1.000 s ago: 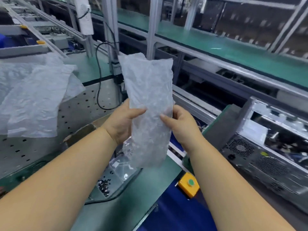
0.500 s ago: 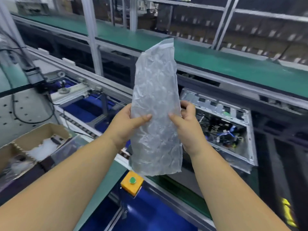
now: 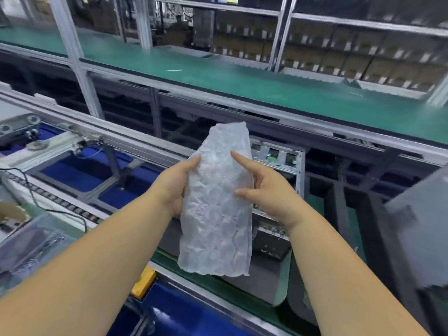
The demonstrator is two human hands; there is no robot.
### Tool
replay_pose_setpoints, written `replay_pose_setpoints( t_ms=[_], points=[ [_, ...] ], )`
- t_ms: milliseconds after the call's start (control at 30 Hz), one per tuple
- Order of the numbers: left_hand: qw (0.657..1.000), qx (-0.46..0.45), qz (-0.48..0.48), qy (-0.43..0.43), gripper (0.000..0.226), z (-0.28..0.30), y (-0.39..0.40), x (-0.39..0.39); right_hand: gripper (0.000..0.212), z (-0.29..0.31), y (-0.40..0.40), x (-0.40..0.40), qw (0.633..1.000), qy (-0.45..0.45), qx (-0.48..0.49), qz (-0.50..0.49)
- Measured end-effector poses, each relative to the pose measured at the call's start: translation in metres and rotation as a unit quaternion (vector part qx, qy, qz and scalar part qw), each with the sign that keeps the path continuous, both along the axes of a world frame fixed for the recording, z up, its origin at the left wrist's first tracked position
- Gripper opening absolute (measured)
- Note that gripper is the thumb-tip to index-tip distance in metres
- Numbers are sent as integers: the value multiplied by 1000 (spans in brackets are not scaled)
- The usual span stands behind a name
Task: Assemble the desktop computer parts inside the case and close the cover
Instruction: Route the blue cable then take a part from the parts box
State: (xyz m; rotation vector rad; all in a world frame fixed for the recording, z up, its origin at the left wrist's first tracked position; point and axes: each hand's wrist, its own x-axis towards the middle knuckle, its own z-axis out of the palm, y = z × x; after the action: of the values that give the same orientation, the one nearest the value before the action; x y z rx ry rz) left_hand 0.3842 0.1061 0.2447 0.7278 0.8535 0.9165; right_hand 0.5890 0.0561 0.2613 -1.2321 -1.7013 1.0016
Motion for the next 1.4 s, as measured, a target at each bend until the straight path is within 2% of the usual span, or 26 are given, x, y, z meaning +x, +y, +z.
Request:
replay_pose_setpoints(
  t_ms=[67,133,233,333,400,467,567,600,667,700,800,933,1000,1100,1167,1233,1400],
  points=[
    [1000,11,-14,20,38,5,2,9,80,1,0,11,1000,-26,-10,-15],
    [996,56,-22,61,41,8,6,18,78,5,1,20,993,-100,15,-57],
    [980,168,-30,103,44,16,13,30,57,11,5,31,968,-178,83,-157],
    [956,264,-46,122,30,25,19,38,28,15,13,42,947,-195,142,-214],
    [937,318,-28,144,23,28,28,42,21,20,18,50,938,-196,155,-239],
    [927,344,-46,142,29,31,38,44,18,25,22,55,942,-191,149,-234],
    [922,339,-138,128,54,33,53,49,15,29,28,57,955,-148,124,-227],
    [901,374,-136,174,62,33,59,49,16,29,31,58,956,-131,119,-233],
    [826,464,-116,299,74,32,74,48,18,31,40,61,960,-102,116,-235],
    [803,484,-127,324,78,33,81,46,18,32,44,63,963,-86,111,-228],
    [827,442,-176,301,80,33,102,43,23,35,59,67,973,14,80,-214],
    [896,372,-137,200,65,23,130,54,39,29,84,64,955,169,54,-236],
    [923,325,-130,162,58,13,141,61,57,21,97,60,947,186,14,-263],
    [961,235,-117,91,52,-4,155,71,101,7,109,58,938,160,-93,-294],
    [979,168,-107,32,51,-15,163,76,112,-4,112,56,934,146,-137,-295],
    [986,122,-109,-6,56,-24,169,78,104,-16,114,55,927,177,-169,-285],
    [983,108,-146,6,66,-42,183,82,48,-37,121,48,899,285,-194,-270]
  ],
)
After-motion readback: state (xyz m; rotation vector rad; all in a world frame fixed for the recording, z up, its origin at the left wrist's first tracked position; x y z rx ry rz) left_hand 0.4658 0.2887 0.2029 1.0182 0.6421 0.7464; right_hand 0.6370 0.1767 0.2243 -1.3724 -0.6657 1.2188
